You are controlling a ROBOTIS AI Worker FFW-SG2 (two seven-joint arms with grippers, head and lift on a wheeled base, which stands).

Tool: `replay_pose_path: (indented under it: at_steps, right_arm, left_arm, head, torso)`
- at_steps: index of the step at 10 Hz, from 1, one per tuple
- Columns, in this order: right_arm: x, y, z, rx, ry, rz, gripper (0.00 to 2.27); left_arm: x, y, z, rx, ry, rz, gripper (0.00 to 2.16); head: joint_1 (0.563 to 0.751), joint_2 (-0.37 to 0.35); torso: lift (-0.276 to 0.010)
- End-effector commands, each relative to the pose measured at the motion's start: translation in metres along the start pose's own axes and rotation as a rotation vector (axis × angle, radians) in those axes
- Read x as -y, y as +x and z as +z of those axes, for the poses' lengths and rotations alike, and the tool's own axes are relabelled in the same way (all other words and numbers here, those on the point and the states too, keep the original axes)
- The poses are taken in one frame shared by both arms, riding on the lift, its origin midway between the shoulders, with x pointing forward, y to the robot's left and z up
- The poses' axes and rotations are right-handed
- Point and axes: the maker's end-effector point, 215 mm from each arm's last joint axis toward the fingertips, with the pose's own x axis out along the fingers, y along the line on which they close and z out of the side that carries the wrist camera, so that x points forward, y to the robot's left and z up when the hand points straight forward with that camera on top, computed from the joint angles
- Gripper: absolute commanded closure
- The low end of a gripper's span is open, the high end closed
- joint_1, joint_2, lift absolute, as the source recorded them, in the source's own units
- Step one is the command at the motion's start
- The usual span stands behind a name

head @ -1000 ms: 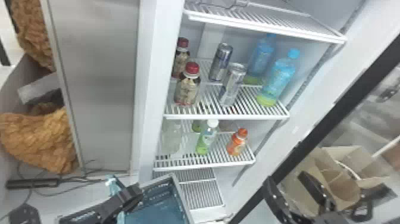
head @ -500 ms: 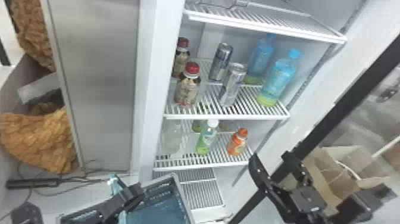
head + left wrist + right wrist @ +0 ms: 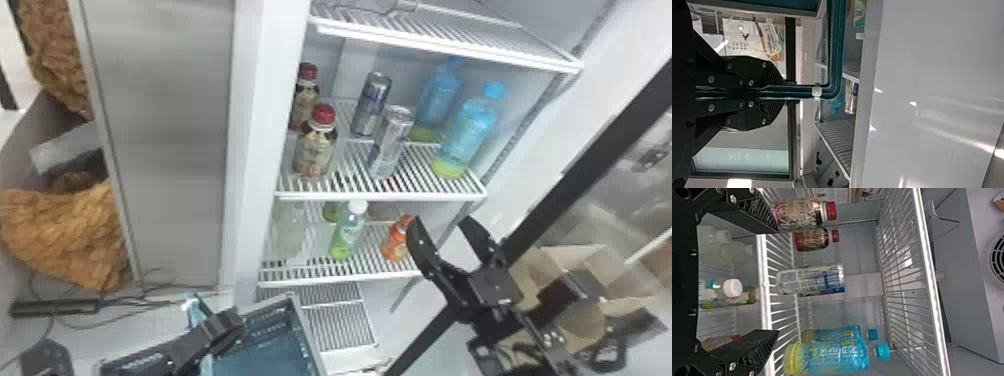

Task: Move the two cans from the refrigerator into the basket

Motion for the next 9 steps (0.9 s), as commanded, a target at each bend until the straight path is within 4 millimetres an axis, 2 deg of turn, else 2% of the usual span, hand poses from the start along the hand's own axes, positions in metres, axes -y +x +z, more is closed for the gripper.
replay_pose_path:
  at_steps: [1, 6, 9]
  right_arm:
    - [0.002, 0.016, 0.005, 0.015, 0.006, 0.002, 0.15]
    - [0.020, 0.065, 0.007, 0.032, 0.007, -0.030, 0.14]
    - [0.013, 0.095, 0.005, 0.031, 0.024, -0.011, 0.14]
  left_arm:
    - [0.000, 0.000, 0.000, 0.001, -0.001, -0.001, 1.19]
    - [0.000, 0.001, -0.001, -0.001, -0.002, -0.001, 1.19]
    - [0.000, 0.000, -0.001, -0.001, -0.004, 0.000, 1.19]
  head:
    - [0.695, -0.350]
    - [0.695, -0.350]
    - [0.695, -0.350]
  torso:
    - [-0.031]
    - [-0.031]
    - [-0.031]
